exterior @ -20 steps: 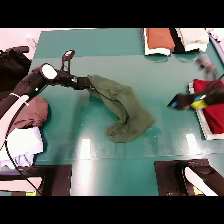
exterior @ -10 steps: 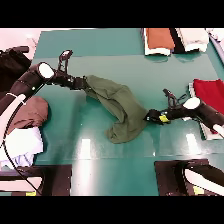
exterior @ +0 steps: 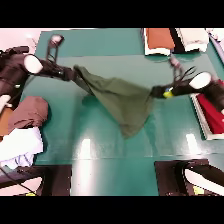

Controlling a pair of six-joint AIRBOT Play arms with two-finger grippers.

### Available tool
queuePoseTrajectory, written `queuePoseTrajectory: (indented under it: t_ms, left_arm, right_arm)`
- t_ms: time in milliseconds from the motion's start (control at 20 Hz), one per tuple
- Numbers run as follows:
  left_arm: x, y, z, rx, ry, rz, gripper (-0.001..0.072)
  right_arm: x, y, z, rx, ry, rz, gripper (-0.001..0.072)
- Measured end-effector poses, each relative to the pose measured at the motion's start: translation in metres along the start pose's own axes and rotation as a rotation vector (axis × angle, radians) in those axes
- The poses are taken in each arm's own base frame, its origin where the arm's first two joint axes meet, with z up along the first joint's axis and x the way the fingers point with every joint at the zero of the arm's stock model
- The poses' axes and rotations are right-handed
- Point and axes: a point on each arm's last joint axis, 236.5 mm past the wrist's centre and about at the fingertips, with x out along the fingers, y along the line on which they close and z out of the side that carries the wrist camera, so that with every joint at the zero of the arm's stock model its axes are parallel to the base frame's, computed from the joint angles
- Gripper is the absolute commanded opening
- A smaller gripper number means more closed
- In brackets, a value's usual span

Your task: Fold the shirts.

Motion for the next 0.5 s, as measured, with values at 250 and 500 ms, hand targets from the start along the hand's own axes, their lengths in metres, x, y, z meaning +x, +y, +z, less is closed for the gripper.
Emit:
queuePoseTrajectory:
  t_ms: [250, 500]
  left_arm:
    - [-0.124, 0.004, 0.08, 0.079, -0.294, 0.081, 0.0023]
    - [-0.274, -0.007, 0.119, 0.108, -0.588, 0.116, 0.0023]
  right_arm:
    - [-0.155, 0.019, 0.086, -0.111, -0.359, -0.066, 0.0018]
    - [-0.292, 0.049, 0.096, -0.198, -0.605, -0.142, 0.0018]
